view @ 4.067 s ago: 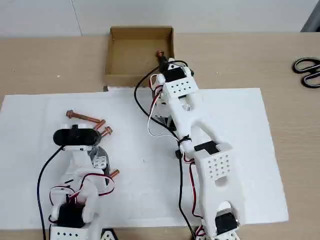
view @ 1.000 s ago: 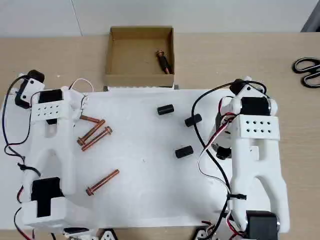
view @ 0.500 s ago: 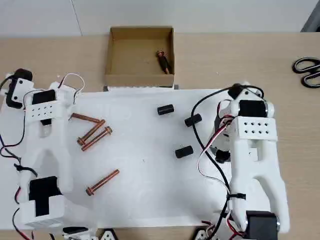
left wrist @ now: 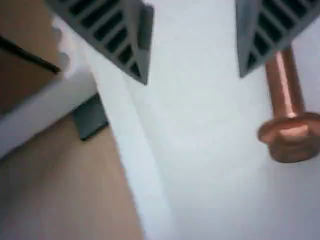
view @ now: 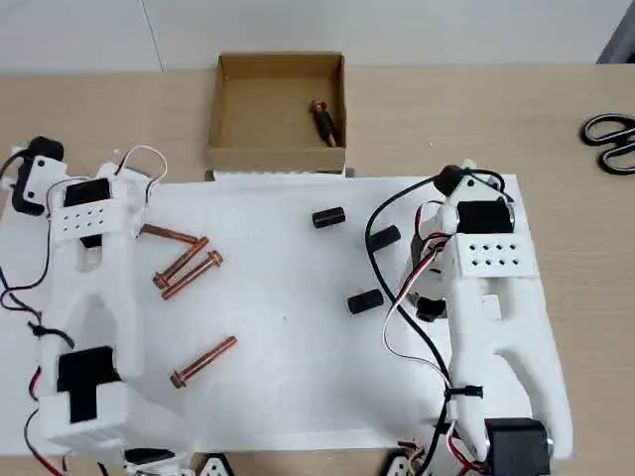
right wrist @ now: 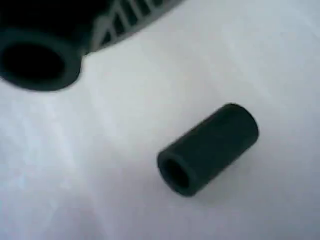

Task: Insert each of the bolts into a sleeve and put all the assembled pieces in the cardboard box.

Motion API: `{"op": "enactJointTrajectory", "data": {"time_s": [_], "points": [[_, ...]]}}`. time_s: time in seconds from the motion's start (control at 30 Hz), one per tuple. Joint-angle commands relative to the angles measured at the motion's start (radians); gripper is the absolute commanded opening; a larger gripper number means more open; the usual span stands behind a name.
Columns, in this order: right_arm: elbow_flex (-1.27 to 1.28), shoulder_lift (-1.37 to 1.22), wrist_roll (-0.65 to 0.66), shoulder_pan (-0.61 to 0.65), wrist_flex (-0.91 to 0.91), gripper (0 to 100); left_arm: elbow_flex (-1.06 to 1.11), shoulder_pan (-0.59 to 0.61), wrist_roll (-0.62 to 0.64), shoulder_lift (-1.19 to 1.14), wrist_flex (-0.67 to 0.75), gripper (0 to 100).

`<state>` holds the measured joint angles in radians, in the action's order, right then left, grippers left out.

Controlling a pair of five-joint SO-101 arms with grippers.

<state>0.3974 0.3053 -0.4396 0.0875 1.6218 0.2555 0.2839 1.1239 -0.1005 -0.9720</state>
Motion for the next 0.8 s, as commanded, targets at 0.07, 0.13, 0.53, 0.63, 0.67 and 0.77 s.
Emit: {"op": "enactJointTrajectory", "data": {"time_s": [0.07,0.13,0.53,0.63,0.67,0.77], "points": [[-0.006,0.031,0.009,0.008,-0.012,0.3,-0.045,-0.005,0.005,-0.061,0.021,10],[-0.006,0.031,0.009,0.008,-0.012,0.3,-0.045,-0.005,0.005,-0.081,0.021,10],[-0.005,0.033,0.009,0.012,-0.004,0.3,-0.045,-0.006,0.017,-0.221,0.094,10],[-0.005,0.033,0.009,0.013,-0.004,0.3,-0.045,-0.005,0.017,-0.244,0.115,10],[-0.005,0.033,0.009,0.013,-0.004,0.3,-0.047,-0.005,0.017,-0.247,0.124,10],[-0.005,0.033,0.009,0.013,-0.002,0.3,-0.047,-0.006,0.017,-0.264,0.149,10]]}}
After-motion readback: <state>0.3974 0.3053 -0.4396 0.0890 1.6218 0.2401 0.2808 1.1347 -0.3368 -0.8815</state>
